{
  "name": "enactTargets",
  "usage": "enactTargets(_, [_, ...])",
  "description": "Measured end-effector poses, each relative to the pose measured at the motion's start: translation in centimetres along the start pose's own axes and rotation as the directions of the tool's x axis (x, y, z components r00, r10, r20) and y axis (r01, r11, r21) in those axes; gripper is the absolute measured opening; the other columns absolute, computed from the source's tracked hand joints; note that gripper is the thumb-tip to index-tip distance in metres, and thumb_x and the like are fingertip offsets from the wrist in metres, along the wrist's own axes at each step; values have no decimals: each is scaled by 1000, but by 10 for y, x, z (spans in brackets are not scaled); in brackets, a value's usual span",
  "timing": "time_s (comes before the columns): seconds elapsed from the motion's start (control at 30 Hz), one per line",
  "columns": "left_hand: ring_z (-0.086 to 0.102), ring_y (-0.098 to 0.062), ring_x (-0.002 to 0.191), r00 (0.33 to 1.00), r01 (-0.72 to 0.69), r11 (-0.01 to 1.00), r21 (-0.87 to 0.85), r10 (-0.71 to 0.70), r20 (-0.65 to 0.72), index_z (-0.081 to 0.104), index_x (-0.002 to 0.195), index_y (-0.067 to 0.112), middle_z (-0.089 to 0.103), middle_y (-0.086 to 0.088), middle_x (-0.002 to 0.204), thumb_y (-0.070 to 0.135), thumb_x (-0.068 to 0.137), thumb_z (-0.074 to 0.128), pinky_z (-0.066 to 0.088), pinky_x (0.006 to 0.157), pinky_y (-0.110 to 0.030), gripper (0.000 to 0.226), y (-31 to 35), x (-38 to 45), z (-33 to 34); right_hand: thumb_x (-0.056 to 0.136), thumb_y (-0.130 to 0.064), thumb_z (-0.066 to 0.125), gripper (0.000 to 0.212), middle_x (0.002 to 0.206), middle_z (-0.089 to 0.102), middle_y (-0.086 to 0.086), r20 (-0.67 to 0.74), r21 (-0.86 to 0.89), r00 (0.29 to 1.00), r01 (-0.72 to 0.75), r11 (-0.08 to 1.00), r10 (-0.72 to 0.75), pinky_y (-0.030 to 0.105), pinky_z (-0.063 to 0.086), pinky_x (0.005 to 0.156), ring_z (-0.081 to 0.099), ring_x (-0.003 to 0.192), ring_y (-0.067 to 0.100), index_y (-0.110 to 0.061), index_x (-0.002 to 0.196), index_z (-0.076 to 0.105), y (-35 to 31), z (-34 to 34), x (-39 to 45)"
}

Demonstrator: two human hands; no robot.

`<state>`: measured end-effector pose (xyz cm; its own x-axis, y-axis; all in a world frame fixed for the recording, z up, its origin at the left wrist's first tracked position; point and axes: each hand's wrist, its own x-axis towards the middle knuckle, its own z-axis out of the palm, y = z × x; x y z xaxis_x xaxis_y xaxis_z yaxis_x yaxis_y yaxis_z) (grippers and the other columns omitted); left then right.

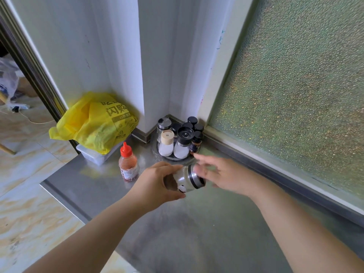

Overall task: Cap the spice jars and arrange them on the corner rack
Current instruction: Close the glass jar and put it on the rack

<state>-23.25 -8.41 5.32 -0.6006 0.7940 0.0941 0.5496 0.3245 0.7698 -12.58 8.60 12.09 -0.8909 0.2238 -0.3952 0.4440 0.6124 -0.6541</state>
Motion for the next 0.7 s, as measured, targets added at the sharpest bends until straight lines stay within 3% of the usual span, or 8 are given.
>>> enactTargets(0.1, [56,-5,81,1000,8,1000,17,-8,-2,59,118,26,58,8,96,33,54,84,44,71,-13,69,2,1,2,75,-35,72,63,124,48,-21,-21,-83,989,142,986,-144,12,46,82,55,95,-11,-47,129,42,4,-3,-6])
enactTargets(0.23, [55,-4,81,1000,-10,1000,27,10,15,59,118,27,55,11,96,31,55,84,42,71,-10,67,8,2,6,80,-62,49,55,83,71,2,-70,3,998,6,1000,-6,22,52,66,69,64,8,-34,127,48,6,6,-4])
enactTargets(0.3, [54,-3,80,1000,3,1000,20,-3,13,59,117,27,55,10,95,30,55,84,41,71,-9,67,9,3,8,74,-69,50,69,100,69,0,-6,-2,1000,-25,1000,24,27,52,77,69,79,11,-37,134,38,10,2,-7])
enactTargets(0.37, [55,-5,82,1000,9,1000,17,-10,11,59,118,26,56,9,97,30,55,84,42,72,-9,68,10,3,10,73,-49,70,77,129,51,-14,-9,-67,998,62,996,-63,24,46,91,58,101,1,-45,138,29,14,-5,-10])
enactTargets(0.43, [56,-6,83,1000,5,1000,16,-5,16,59,118,26,57,8,97,30,55,84,43,72,-10,68,13,3,11,75,-35,71,65,126,49,-18,-49,-79,988,140,987,-144,19,47,87,56,100,-4,-46,131,39,15,-6,-11])
enactTargets(0.53, [55,-5,83,1000,0,1000,24,-1,20,59,117,26,55,9,95,30,56,84,40,72,-7,67,17,4,14,81,-58,54,52,97,68,-4,-94,-34,994,50,998,-53,21,53,73,68,74,5,-35,127,47,16,-3,-7])
enactTargets(0.6, [54,-3,82,1000,5,1000,26,-5,18,59,117,27,55,11,94,30,56,84,38,69,-4,66,18,5,14,71,-73,47,72,109,67,-1,-38,2,999,-2,1000,2,30,55,80,69,84,9,-37,133,39,20,-4,-9])
enactTargets(0.7, [53,1,79,1000,12,1000,29,-12,13,59,116,27,51,18,89,30,56,84,37,67,-1,66,21,5,15,74,-47,70,65,127,46,-23,-9,-132,990,136,982,-138,9,40,83,53,104,-6,-47,130,37,21,-10,-16])
